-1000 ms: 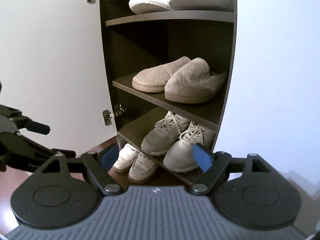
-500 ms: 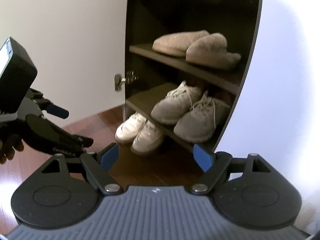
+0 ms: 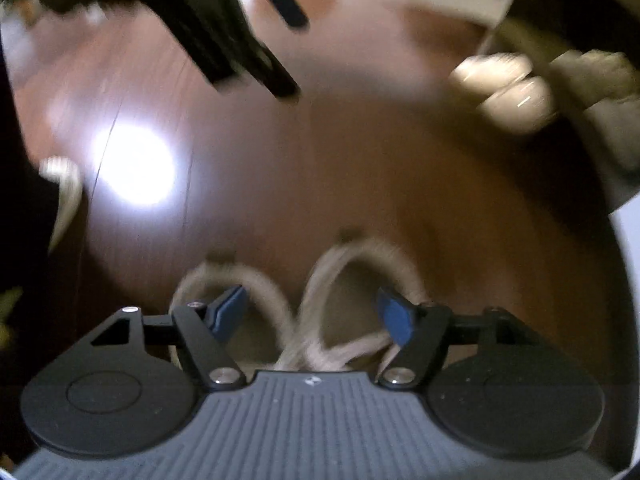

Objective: Organize scattered shoes
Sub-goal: 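Grasp both brown buckle slippers at their heels with the right gripper, then carry the slippers with the right gripper onto the bottom shelf beside the loafers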

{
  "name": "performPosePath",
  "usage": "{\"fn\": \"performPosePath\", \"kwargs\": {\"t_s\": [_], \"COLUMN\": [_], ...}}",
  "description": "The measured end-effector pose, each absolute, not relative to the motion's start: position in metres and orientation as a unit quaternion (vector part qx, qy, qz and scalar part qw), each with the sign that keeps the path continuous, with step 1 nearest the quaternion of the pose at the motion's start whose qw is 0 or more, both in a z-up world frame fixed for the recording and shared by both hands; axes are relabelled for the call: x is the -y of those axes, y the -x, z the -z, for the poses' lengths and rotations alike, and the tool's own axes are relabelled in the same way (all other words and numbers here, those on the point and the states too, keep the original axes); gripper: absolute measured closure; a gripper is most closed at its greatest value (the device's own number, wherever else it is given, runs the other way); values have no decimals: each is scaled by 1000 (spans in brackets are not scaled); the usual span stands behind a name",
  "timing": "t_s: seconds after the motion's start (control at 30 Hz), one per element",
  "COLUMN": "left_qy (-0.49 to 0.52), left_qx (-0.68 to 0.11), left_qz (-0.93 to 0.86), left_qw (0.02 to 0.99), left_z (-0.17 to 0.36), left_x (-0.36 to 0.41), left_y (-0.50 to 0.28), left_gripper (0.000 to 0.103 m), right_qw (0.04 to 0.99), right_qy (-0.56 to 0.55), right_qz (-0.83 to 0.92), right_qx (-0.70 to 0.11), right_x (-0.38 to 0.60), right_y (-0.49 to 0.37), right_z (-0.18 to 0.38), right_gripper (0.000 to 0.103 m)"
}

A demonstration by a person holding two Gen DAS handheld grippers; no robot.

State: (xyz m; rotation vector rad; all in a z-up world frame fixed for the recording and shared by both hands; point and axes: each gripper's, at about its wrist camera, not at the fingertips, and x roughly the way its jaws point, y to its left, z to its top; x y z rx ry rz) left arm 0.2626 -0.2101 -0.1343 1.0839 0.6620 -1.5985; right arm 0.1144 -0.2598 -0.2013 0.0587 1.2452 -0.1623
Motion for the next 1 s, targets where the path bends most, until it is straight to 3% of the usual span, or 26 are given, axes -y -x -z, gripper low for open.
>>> {"fn": "performPosePath", "kwargs": {"t_s": [0.07,0.1,0.23,0.27,0.43,0.6,0.67,0.73,0.8,0.9,1.0], "left_qy": [-457,-459,-456,-455,-446,-441,-439,-437,-433,-427,-437], "left_qx": [-282,-287,-321,-324,-316,-294,-292,-301,-304,-286,-272], "left_qz": [668,666,651,649,650,668,676,684,687,690,696], "left_qw": [516,513,515,517,528,523,514,500,498,510,501], "left_z": [144,150,167,171,177,180,185,192,198,205,218], "left_x": [194,185,169,169,183,214,225,240,249,256,260], "left_y": [-265,-266,-274,-275,-274,-251,-239,-223,-211,-199,-191], "left_gripper": [25,25,25,25,25,25,26,26,26,26,26], "right_qw": [797,794,793,791,774,694,681,675,687,711,697], "right_qy": [-14,-9,-34,-64,-195,-355,-396,-427,-440,-386,-361], "right_qz": [64,61,77,101,255,443,461,469,477,501,510], "right_qx": [-600,-605,-604,-600,-545,-443,-409,-378,-328,-307,-353], "right_x": [256,255,264,274,332,428,445,451,435,398,349], "right_y": [-119,-120,-124,-124,-126,-118,-108,-97,-72,-41,-25], "right_z": [222,230,245,242,229,230,230,229,208,181,190], "right_gripper": [45,65,77,86,89,88,83,70,34,18,17]}}
